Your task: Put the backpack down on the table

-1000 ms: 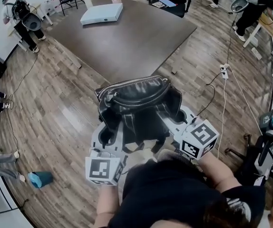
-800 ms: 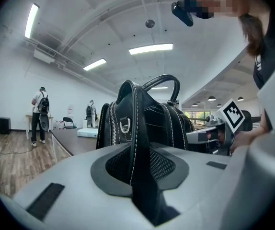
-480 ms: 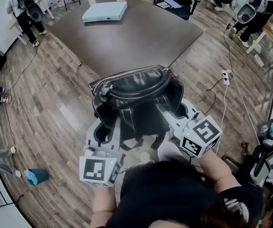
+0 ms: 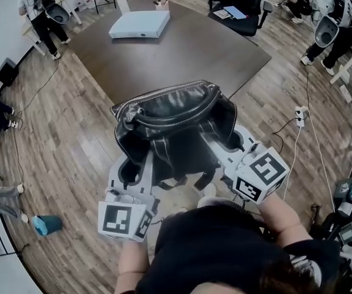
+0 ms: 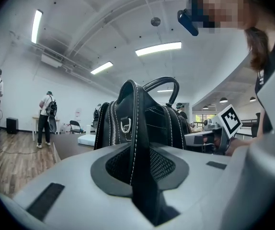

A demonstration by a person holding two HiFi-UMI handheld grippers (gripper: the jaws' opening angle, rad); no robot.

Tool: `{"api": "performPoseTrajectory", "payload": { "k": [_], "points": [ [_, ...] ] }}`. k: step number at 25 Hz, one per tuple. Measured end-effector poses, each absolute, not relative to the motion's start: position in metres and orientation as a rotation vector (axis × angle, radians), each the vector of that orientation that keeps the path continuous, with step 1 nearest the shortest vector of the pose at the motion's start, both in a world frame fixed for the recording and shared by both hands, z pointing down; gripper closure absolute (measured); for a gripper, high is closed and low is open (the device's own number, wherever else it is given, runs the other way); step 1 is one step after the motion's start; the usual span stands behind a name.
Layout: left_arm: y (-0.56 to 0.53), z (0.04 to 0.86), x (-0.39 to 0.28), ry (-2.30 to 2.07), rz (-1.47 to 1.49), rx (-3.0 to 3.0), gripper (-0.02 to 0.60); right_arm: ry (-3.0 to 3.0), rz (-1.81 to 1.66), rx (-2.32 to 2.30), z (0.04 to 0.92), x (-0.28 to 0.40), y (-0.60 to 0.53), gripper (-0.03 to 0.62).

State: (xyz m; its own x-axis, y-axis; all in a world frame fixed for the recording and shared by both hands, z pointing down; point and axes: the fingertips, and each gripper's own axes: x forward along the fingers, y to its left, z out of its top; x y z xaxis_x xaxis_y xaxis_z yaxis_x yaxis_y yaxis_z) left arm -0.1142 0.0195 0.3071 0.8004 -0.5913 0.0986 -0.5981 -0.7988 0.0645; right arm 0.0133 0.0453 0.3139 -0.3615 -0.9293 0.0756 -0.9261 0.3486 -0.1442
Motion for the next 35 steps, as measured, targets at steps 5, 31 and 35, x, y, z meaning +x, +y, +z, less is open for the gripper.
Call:
{"api": "performPoseTrajectory", "payload": {
  "k": [5,31,35],
  "points": [
    [0.002,0.290,-0.073,-1.013,0.074,2.903,0.483,2.602,-0.199,-1.708,0.296,0.055,0.024,0.499],
    [-0.149,0.262,-0.031,-1.060,-0.077,2.900,0.485,2.637,-0.043,-1.688,0.264,0.100,-0.145,0.494],
    [-0.175,0.262,-0.039,-1.097,-0.094,2.890,0.485,2.653,-0.042,-1.663,0.263,0.092,-0.173,0.493]
  ]
}}
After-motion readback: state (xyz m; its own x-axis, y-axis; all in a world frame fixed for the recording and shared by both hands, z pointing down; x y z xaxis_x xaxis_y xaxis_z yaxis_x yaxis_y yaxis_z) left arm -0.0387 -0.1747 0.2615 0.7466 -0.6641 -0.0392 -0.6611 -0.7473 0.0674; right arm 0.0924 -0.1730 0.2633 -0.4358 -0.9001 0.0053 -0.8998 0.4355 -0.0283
